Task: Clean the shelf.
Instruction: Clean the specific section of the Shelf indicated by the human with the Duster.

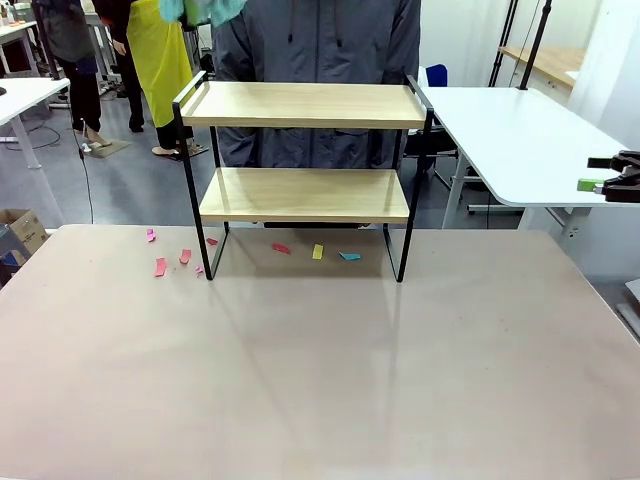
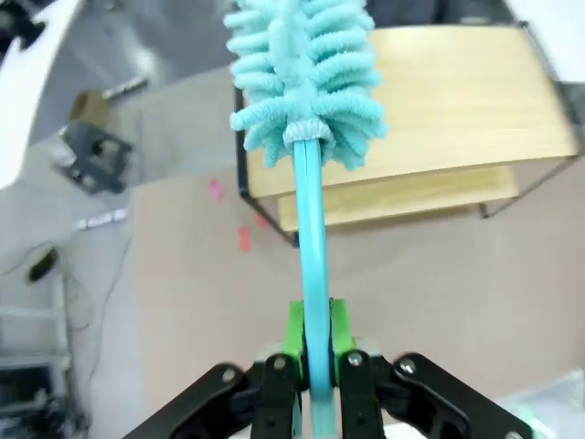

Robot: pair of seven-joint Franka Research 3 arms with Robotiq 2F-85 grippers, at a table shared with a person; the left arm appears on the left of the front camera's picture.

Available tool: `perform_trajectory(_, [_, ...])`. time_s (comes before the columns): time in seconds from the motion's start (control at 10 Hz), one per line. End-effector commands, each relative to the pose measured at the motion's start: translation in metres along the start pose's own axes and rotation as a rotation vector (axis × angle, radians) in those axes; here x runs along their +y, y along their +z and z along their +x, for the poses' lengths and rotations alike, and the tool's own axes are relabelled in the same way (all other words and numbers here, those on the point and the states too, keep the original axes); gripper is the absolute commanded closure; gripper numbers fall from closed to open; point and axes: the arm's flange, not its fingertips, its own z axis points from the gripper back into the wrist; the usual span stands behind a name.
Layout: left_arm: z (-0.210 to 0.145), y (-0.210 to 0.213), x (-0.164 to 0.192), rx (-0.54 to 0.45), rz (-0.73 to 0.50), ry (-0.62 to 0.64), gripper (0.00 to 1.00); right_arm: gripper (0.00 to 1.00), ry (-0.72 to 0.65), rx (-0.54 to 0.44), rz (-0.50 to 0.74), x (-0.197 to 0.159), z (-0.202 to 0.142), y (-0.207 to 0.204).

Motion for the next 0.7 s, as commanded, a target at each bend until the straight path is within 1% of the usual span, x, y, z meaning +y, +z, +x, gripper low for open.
perform_trajectory(0.0, [-0.028,-0.003,0.052,0.062,-0.263,-0.164,0.87,0.0,-0.006,0.022,-0.012,-0.001,0.006,-0.001])
perform_trajectory(0.1, [-0.032,-0.001,0.065,0.093,-0.362,-0.224,0.87,0.0,-0.006,0.022,-0.012,-0.001,0.006,-0.001])
perform_trajectory(0.2, [-0.039,0.002,0.075,0.128,-0.478,-0.317,0.87,0.0,-0.006,0.022,-0.012,-0.001,0.006,-0.001])
perform_trajectory(0.3, [-0.045,0.004,0.081,0.155,-0.534,-0.419,0.87,0.0,-0.006,0.022,-0.012,-0.001,0.006,-0.001])
perform_trajectory(0.4, [-0.055,0.007,0.084,0.224,-0.536,-0.576,0.87,0.0,-0.006,0.022,-0.012,-0.001,0.006,-0.001])
perform_trajectory(0.5, [-0.061,0.01,0.085,0.219,-0.565,-0.651,0.87,0.0,-0.006,0.022,-0.012,-0.001,0.006,-0.001])
perform_trajectory(0.6, [-0.071,0.015,0.083,0.229,-0.559,-0.757,0.87,0.0,-0.006,0.022,-0.012,-0.001,0.006,-0.001])
